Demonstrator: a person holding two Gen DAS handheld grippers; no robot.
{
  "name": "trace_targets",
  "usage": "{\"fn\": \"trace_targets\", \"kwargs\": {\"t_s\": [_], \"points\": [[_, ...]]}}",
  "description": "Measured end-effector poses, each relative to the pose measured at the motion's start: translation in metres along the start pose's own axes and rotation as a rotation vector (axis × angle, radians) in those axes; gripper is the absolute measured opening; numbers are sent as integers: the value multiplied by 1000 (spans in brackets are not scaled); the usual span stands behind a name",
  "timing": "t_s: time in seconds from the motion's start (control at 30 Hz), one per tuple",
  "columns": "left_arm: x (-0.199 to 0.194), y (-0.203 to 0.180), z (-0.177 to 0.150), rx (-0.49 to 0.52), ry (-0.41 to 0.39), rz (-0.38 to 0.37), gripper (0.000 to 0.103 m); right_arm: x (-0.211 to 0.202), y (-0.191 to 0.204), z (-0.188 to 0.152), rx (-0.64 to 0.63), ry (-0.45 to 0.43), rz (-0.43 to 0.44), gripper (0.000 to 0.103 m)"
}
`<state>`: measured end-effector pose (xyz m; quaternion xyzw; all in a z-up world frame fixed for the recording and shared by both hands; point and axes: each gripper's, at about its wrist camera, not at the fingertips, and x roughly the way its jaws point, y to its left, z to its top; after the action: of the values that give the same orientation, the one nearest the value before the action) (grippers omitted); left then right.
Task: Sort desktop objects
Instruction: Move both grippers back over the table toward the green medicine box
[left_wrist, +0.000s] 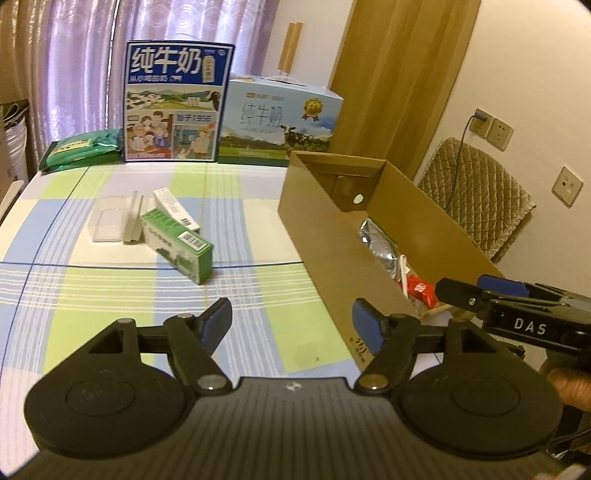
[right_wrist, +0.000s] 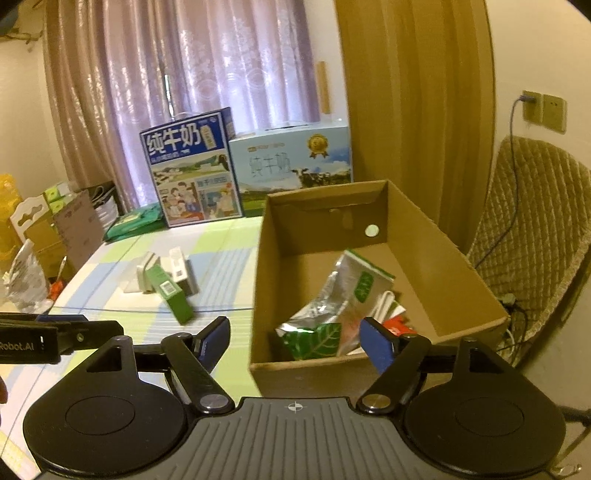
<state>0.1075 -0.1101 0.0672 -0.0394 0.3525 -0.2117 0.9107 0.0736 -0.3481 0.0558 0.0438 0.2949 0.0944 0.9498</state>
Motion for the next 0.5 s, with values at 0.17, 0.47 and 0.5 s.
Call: {"fn": "trace_targets", "kwargs": {"t_s": [0.17,0.47,0.5], "points": [[-8,19,-5,-8,-6,22,80,-1,17,3,-25,-9,26,87],[-21,73,-12,-37,-4,116,93,6,59,10,-89,-26,95,101],[-22,80,-13,-37,-3,128,95,8,64,11,-97,-26,106,101]]}}
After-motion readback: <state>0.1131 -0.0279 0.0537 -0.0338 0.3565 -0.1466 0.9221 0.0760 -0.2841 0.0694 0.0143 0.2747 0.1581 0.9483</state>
